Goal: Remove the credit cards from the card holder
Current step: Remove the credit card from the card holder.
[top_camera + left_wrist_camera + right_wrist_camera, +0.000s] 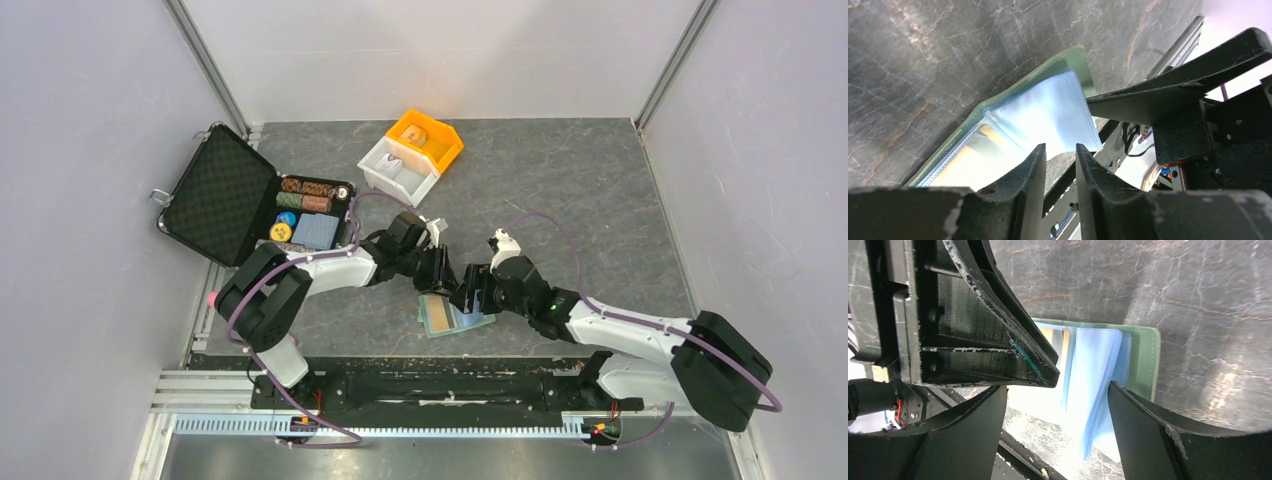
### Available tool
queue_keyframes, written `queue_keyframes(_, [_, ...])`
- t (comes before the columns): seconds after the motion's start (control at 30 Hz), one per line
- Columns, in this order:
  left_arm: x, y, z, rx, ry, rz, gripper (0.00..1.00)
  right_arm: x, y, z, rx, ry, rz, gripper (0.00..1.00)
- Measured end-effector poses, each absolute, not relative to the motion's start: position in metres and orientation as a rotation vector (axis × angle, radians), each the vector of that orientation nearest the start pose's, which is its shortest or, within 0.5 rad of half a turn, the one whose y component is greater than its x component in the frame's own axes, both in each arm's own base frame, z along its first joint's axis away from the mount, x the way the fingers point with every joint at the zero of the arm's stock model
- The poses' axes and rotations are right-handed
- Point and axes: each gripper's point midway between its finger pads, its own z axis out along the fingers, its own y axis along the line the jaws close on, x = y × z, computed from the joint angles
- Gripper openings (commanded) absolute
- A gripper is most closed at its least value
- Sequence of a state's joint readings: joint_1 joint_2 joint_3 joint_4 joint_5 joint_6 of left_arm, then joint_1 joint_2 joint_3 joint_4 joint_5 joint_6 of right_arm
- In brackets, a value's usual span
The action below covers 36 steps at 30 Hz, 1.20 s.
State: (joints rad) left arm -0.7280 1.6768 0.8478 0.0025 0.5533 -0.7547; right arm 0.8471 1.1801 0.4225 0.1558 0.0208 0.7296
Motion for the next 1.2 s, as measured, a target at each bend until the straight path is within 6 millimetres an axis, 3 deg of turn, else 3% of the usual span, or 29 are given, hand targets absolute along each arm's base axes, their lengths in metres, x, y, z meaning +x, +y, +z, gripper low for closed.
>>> queue_keyframes(0.1, [0.207,-0.341,0.066,0.268,2.652,-1.274,0.35,0.203,0.255,0.077,-0.139,2.287,0.794,0.7])
queue_keyframes(0.3, [0.205,-0.337,0.061,0.251,2.683,-1.227,0.35,0.211,0.254,0.101,-0.164,2.228,0.777,0.46])
queue_keyframes(0.47, [0.205,-0.326,0.059,0.207,2.71,-1.124,0.35,0.21,0.263,0.107,-0.19,2.213,0.829,0.42])
queue_keyframes(0.7, [0.206,-0.308,0.067,0.162,2.698,-1.014,0.36,0.203,0.278,0.092,-0.23,2.263,0.897,0.5])
queue_keyframes(1.03, [0.181,-0.27,0.032,0.114,2.804,-0.845,0.36,0.195,0.275,0.047,-0.256,2.38,0.844,0.47])
queue_keyframes(1.2, [0.178,-0.259,0.031,0.116,2.798,-0.796,0.35,0.192,0.268,0.033,-0.25,2.414,0.802,0.49])
